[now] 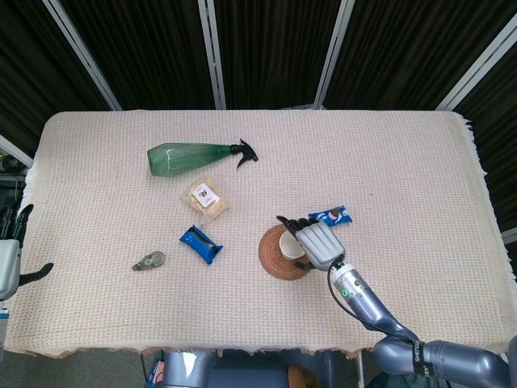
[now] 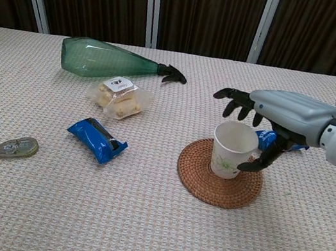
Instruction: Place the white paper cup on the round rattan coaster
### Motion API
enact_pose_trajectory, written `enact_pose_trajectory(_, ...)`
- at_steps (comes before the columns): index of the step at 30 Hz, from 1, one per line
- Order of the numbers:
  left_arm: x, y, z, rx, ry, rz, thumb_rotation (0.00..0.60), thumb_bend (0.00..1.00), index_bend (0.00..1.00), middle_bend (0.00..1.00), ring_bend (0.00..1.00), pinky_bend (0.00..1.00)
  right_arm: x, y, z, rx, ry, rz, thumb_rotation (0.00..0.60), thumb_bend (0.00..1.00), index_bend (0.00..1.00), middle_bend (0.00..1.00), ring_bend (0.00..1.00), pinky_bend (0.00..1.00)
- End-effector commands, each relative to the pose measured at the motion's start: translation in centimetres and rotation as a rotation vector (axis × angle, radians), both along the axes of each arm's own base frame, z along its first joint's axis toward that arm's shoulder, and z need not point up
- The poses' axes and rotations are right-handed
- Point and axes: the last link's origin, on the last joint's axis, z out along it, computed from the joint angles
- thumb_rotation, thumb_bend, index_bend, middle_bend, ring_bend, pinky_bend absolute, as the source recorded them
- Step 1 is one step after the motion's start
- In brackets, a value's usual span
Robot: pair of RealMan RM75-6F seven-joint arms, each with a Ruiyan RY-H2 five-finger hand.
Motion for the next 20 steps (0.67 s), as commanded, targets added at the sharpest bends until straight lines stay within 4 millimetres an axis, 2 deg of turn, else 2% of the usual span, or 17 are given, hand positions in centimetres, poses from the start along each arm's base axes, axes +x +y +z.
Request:
enact_pose_trajectory(1,0.0,0.0,0.0,0.002,-0.001,0.001,0.6,0.0,0.0,0.0,0.0,0.0,0.3,0.4,0.3,0.005,-0.019,0.004,0.6,0.0,0.0,0.0,0.04,0.24)
enact_pose_trajectory(6,0.0,0.0,0.1,0.001,-0.006,0.002,0.6,0.0,0.0,0.0,0.0,0.0,0.9,1.3,2.2,-0.033,-0.045,0.03,0.6,0.0,0.0,0.0,0.0,0.12)
enact_pose_trajectory(9,-0.1,0.0,0.2,0.002,-0.005,0.002,0.6,0.0,0.0,0.0,0.0,0.0,0.1,2.6,4.6,-0.088,-0.042,0.047,0.6,0.0,0.0,0.0,0.0,0.05)
enact_pose_trajectory(11,-0.1,-0.1,0.2,0.007,0.0,-0.004,0.6,0.0,0.0,0.0,0.0,0.0,-1.8,3.9,7.0,-0.156,-0.018,0.06,0.6,0.0,0.0,0.0,0.0,0.01)
enact_pose_trajectory(14,-0.1,-0.3,0.2,0.015,0.003,-0.019,0.6,0.0,0.0,0.0,0.0,0.0,-4.8,5.2,9.6,-0.248,0.014,0.067,0.6,0.0,0.0,0.0,0.0,0.0)
enact_pose_trajectory(20,0.0,-0.7,-0.1,0.003,0.006,-0.041,0.6,0.0,0.0,0.0,0.0,0.0,-11.0,7.8,13.2,-0.389,0.016,0.039,0.6,0.0,0.0,0.0,0.0,0.0)
